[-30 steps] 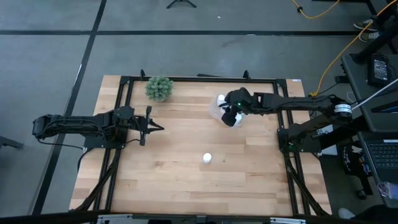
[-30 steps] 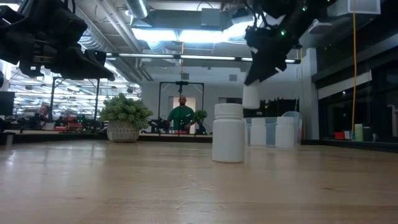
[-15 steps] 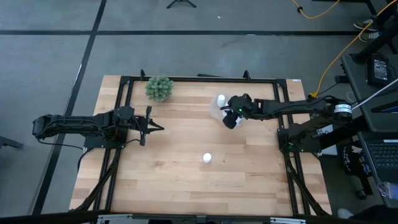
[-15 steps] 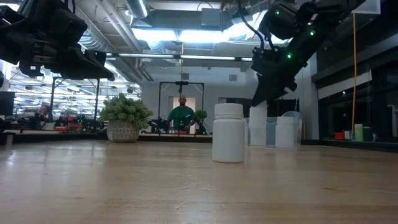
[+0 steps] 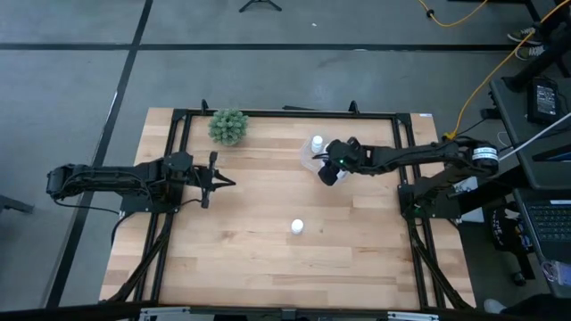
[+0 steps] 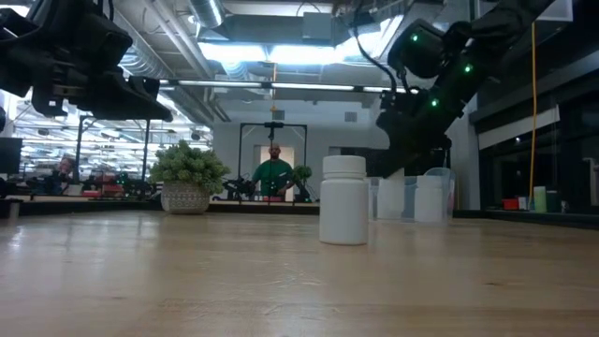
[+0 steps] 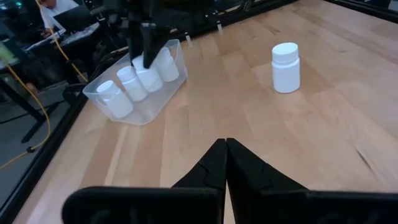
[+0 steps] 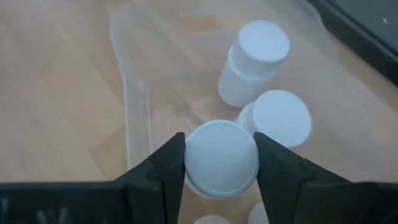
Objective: Pick and place pill bottles into a basket
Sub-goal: Put the white pill bottle into the transparent bin
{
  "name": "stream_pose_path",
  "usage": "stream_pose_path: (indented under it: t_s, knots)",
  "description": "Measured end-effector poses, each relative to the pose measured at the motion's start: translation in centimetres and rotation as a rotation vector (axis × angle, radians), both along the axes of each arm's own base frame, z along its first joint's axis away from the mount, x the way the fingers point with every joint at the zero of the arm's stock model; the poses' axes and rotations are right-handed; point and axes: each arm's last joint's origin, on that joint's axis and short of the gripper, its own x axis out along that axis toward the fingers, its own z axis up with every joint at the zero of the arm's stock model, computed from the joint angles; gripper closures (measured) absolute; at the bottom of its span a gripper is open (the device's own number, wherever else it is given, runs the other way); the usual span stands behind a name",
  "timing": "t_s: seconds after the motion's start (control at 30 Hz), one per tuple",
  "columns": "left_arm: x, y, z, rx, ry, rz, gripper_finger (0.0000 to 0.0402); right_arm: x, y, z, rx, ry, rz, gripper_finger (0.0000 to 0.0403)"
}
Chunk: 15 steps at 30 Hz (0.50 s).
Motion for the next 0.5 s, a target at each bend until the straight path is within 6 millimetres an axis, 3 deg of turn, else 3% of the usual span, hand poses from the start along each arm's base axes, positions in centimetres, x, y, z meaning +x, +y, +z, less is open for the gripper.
stream_pose_path:
  t_s: [0.5]
  knots:
    - [0.00, 0.09, -0.01, 0.010, 0.002, 0.032, 0.0400, 0.56, -0.01, -1.01, 0.031, 0.011, 0.029, 0.0248]
